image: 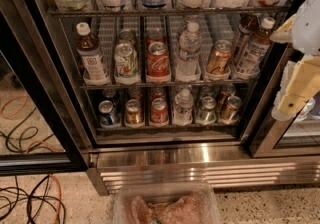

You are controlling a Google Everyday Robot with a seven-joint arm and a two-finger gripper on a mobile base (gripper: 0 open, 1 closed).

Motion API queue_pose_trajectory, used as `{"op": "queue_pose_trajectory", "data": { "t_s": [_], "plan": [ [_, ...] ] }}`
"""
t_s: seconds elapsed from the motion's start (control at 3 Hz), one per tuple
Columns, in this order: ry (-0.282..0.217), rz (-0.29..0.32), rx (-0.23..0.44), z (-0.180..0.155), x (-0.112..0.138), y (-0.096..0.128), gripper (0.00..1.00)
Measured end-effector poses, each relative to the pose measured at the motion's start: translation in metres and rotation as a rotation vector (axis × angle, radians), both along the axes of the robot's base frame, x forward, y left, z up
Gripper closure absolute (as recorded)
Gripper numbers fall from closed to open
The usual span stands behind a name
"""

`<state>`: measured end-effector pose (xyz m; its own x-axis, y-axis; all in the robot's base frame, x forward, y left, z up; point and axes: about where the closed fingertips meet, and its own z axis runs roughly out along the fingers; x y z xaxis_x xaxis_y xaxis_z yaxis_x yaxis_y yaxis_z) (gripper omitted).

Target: Pick water bottle from bottom shelf of fridge

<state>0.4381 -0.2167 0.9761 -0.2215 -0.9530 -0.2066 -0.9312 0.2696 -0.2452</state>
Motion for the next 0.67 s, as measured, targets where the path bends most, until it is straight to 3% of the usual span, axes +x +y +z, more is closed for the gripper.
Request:
{"op": "queue_pose_trajectory", "data": {
  "t_s": [0.67],
  "plan": [
    [-0.005, -0.024, 0.004, -0.013, -0.004, 0.001, 0.00]
  ]
}}
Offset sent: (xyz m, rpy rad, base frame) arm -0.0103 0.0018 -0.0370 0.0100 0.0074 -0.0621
